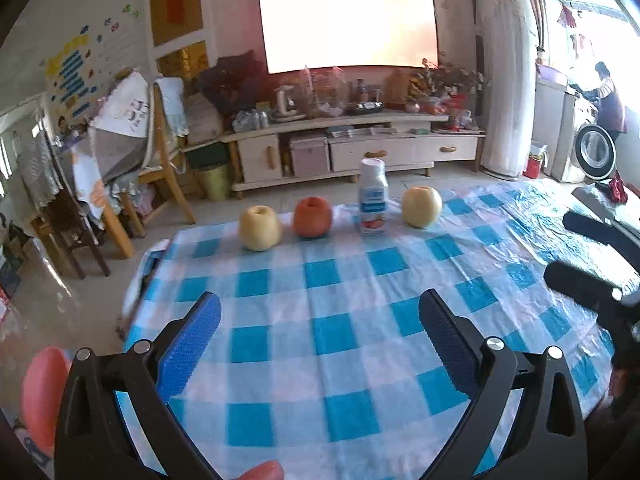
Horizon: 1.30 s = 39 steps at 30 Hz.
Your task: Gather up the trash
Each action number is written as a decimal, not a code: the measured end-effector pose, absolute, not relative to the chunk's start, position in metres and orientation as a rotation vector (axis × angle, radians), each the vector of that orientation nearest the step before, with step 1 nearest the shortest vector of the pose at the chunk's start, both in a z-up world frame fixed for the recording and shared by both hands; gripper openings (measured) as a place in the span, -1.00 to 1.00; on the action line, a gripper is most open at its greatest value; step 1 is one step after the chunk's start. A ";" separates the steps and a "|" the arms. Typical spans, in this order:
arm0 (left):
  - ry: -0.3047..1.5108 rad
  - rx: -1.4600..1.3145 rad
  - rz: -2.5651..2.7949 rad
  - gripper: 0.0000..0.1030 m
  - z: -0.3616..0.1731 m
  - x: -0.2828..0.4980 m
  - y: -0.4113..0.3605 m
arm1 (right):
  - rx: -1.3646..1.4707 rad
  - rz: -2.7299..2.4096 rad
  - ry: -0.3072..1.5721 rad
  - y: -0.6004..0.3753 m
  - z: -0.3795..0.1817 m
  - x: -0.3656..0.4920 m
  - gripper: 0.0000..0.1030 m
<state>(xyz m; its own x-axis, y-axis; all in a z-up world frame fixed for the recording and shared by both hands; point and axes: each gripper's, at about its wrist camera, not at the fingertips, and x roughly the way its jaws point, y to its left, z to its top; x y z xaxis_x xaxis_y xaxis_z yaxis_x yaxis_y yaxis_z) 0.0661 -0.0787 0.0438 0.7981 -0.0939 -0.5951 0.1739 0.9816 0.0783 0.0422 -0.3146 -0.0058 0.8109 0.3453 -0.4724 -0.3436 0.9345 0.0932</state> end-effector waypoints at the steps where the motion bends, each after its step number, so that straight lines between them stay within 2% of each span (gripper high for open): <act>1: 0.636 0.122 -0.152 0.90 0.038 0.072 -0.083 | 0.009 0.356 0.512 -0.319 -0.012 0.044 0.81; 9: 0.641 0.107 -0.170 0.90 0.003 0.112 -0.090 | 0.026 0.322 0.576 -0.329 -0.055 0.060 0.81; 19: 0.730 -0.050 -0.112 0.90 -0.031 0.144 -0.045 | -0.068 0.385 0.608 -0.285 -0.072 0.076 0.81; 31: 0.750 0.019 -0.098 0.90 -0.044 0.146 -0.045 | -0.074 0.382 0.635 -0.273 -0.093 0.088 0.81; 39: 0.774 -0.051 -0.108 0.90 -0.049 0.146 -0.037 | -0.081 0.392 0.636 -0.266 -0.098 0.092 0.81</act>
